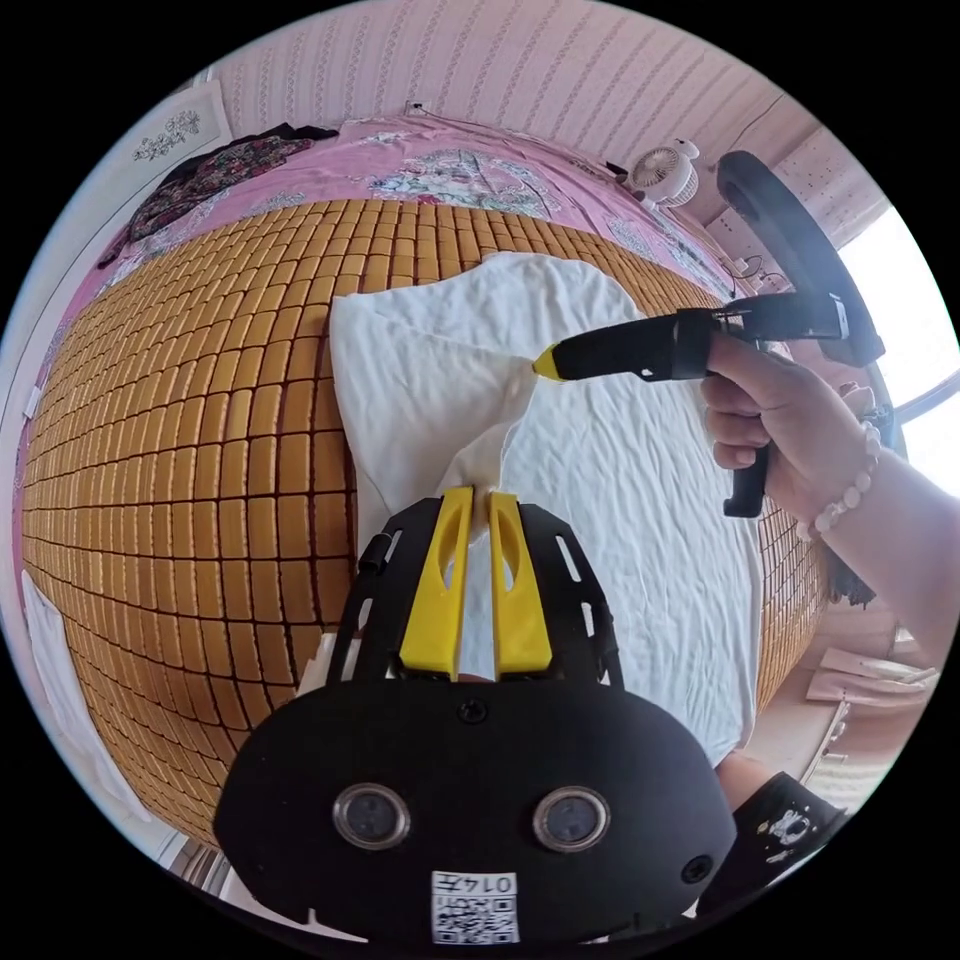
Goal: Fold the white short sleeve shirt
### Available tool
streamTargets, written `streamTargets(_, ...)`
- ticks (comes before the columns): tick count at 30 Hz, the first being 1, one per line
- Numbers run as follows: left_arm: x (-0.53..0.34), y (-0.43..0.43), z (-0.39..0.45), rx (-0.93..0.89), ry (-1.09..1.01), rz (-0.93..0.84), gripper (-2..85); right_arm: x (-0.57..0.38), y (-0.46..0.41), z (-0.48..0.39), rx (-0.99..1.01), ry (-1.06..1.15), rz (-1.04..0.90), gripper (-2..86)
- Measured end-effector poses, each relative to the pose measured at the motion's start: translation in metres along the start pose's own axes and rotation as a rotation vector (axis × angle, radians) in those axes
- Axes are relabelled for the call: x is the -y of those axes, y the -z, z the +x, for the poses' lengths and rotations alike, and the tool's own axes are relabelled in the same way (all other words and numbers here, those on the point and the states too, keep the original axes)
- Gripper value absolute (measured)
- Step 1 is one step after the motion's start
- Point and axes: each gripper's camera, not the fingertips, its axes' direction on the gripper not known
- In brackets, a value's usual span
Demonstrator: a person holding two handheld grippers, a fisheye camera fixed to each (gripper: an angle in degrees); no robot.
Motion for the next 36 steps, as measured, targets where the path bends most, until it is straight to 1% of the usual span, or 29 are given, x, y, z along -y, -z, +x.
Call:
streamTargets(2, -0.002, -0.001, -0.003, -0.007, 0.000, 0.006, 2.1, 0.000, 0.002, 0.003, 0.022, -0.015, 0.007, 0.8)
streamTargets(5, -0.003, -0.002, -0.005, -0.009, 0.000, 0.008, 1.6, 0.001, 0.003, 0.006, -0.001, -0.032, 0.035, 1.1)
streamTargets(8, -0.003, -0.003, -0.009, -0.012, 0.000, 0.010, 1.5, 0.007, -0.004, 0.007, 0.003, -0.045, 0.025, 2.4)
streamTargets(10, -0.002, -0.004, -0.013, -0.022, 0.008, 0.009, 1.4, 0.011, -0.014, 0.005, -0.021, -0.038, -0.015, 2.8)
streamTargets(12, -0.002, -0.003, -0.019, -0.053, 0.041, 0.005, 1.5, 0.012, -0.017, 0.001, -0.060, -0.010, -0.019, 1.3)
streamTargets(14, -0.004, 0.005, -0.029, -0.118, 0.088, 0.049, 1.6, 0.013, -0.014, -0.001, -0.058, 0.004, -0.023, 0.2)
streamTargets(17, -0.013, 0.031, -0.044, -0.125, 0.144, 0.147, 2.0, 0.015, 0.005, -0.009, 0.006, 0.034, 0.015, -0.3)
streamTargets(20, -0.034, 0.063, -0.066, -0.100, 0.222, 0.238, 2.5, 0.029, 0.029, -0.039, 0.117, 0.140, 0.094, 0.0)
streamTargets(22, -0.052, 0.078, -0.086, -0.085, 0.280, 0.281, 3.0, 0.044, 0.042, -0.075, 0.314, 0.272, 0.171, 0.7)
streamTargets(24, -0.070, 0.085, -0.108, -0.062, 0.351, 0.287, 3.7, 0.054, 0.043, -0.097, 0.413, 0.322, 0.202, 1.6)
streamTargets(25, -0.083, 0.086, -0.124, -0.035, 0.416, 0.275, 3.7, 0.060, 0.039, -0.108, 0.438, 0.369, 0.183, 2.6)
streamTargets(27, -0.099, 0.083, -0.145, -0.007, 0.515, 0.234, 3.7, 0.064, 0.026, -0.115, 0.387, 0.390, 0.157, 3.7)
streamTargets(29, -0.110, 0.078, -0.163, -0.031, 0.595, 0.209, 3.0, 0.064, 0.011, -0.115, 0.323, 0.374, 0.123, 2.6)
streamTargets(33, -0.095, 0.067, -0.164, -0.122, 0.561, 0.195, 3.8, 0.060, -0.044, -0.118, 0.200, 0.316, -0.044, 0.3)
streamTargets(36, -0.068, 0.053, -0.154, -0.135, 0.482, 0.170, 5.0, 0.057, -0.071, -0.131, 0.101, 0.316, -0.068, -0.1)
